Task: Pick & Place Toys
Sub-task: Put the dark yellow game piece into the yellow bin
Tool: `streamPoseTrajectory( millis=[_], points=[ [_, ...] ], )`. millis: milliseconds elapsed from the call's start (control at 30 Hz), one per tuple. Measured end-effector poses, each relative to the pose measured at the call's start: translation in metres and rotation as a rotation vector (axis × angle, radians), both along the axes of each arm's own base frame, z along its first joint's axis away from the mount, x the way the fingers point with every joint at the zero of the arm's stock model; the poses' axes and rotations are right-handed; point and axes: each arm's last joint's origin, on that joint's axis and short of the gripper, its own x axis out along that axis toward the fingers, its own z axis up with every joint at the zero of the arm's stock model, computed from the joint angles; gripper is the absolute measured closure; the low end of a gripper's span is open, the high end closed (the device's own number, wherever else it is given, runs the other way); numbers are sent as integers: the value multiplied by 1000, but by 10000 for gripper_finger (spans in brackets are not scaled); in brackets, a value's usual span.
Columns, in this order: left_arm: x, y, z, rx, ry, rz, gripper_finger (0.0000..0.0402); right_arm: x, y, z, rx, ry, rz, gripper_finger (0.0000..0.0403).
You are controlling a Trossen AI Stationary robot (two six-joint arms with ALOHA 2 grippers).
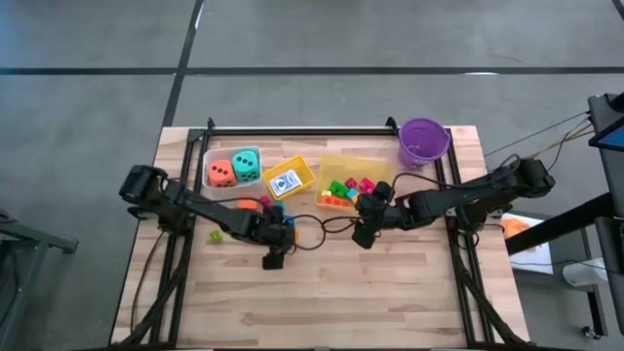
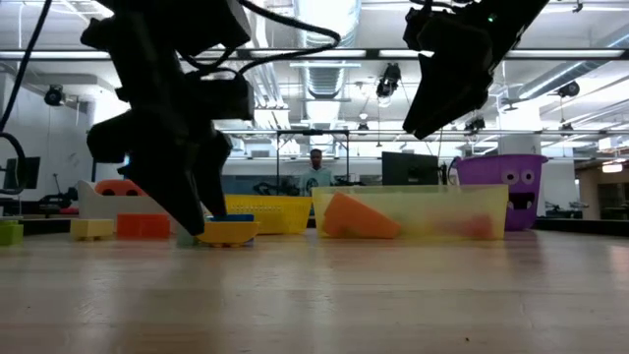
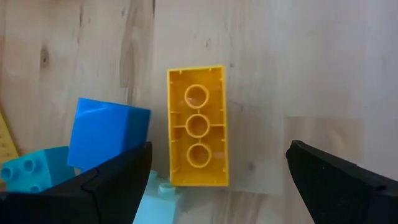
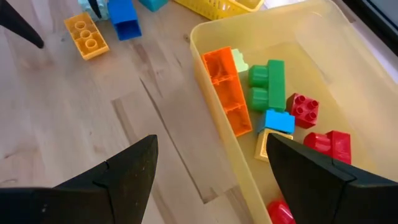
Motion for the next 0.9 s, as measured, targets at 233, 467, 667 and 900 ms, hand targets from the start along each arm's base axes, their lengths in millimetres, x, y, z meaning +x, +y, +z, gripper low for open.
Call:
streamPoseTrajectory(
  millis=[233,467,667,900],
  points=[
    [4,8,-5,-72,17,-15,34,3,3,-2,0,-15,10,105],
    [1,13,-9,-149,39,-15,61,1,14,-2,-19,-9,62,105],
    [-2,15,-14,-161,38,27,155,-2,25,0,-89,-30,69,105],
    [1,24,-14,-161,-3,165,268,-6,38,1,-115,-64,56,105]
  ],
)
